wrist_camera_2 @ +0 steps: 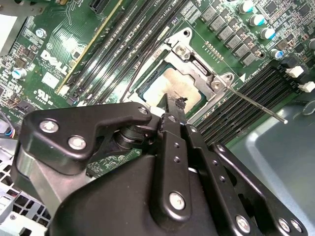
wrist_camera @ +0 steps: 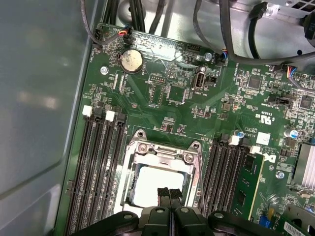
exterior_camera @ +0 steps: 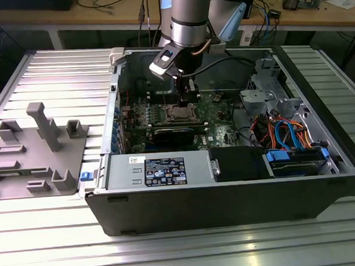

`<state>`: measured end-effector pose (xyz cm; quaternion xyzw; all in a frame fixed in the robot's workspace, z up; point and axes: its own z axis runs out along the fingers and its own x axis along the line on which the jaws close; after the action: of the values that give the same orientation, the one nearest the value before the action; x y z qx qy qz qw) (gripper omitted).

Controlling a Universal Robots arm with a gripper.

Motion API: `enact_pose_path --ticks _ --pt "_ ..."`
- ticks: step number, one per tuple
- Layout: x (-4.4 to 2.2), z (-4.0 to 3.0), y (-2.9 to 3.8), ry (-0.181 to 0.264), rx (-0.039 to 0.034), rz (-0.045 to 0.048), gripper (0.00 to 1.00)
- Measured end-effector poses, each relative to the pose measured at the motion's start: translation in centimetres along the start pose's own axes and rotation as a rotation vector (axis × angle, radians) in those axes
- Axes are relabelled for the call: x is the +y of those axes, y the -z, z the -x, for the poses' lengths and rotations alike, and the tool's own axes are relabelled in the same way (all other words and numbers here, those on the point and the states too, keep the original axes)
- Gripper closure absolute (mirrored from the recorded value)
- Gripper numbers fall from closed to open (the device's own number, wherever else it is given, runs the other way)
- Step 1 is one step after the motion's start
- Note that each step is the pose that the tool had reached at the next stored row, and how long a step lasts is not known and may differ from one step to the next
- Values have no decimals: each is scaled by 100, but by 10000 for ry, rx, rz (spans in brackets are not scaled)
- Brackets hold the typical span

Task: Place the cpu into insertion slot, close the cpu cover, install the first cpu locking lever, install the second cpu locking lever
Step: 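Install the first cpu locking lever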

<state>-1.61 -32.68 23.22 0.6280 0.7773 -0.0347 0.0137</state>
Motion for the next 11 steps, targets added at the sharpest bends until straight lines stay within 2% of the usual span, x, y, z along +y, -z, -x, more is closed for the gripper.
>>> enact_pose_path --ticks 11 --pt "1 -5 0 209 -32 9 89"
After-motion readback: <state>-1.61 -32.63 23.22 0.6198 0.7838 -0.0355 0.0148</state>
